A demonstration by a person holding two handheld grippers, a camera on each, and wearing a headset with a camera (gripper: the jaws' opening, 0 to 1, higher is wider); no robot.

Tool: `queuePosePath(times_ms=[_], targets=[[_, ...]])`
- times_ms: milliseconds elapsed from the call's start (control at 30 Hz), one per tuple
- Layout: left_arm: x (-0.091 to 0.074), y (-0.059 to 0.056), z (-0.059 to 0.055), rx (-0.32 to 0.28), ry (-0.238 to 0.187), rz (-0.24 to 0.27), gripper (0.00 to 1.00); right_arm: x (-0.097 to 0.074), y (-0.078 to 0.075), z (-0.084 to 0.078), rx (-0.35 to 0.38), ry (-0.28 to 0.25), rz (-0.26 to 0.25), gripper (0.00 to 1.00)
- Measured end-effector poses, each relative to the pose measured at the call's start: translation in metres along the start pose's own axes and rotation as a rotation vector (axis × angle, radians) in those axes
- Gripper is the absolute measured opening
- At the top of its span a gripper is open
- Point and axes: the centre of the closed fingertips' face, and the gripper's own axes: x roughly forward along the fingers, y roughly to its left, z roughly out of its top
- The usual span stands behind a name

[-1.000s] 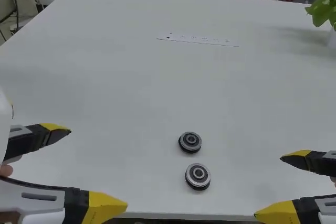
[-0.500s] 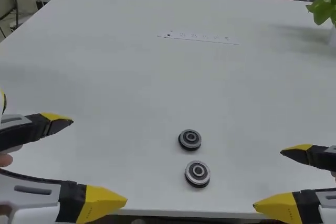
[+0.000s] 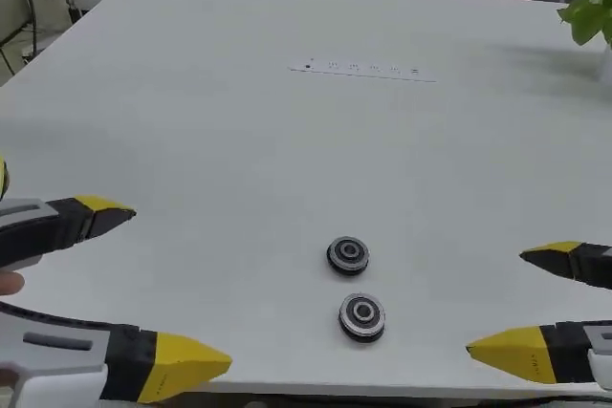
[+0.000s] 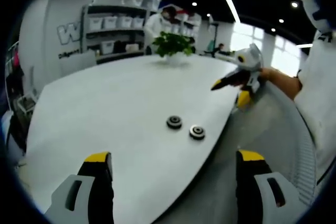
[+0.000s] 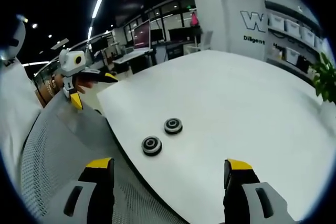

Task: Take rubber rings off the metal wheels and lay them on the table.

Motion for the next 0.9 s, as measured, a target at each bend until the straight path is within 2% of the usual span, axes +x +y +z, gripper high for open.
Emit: queuePosePath(times_ms=[467, 667, 900], targets=[[0.001, 0.002, 0.011, 0.022, -0.018, 0.001, 0.99, 0.002, 0.000, 0.026, -0.047, -0.039, 0.007, 0.85], [0.000, 0.003, 0.020, 0.042, -0.028, -0.006, 0.99, 0.005, -0.001, 0.041, -0.072, -0.060, 0.015, 0.85], [0.001, 0.008, 0.038, 0.086, -0.047, -0.005, 0.99, 0.011, -0.001, 0.063, -0.109, -0.086, 0.029, 0.85]])
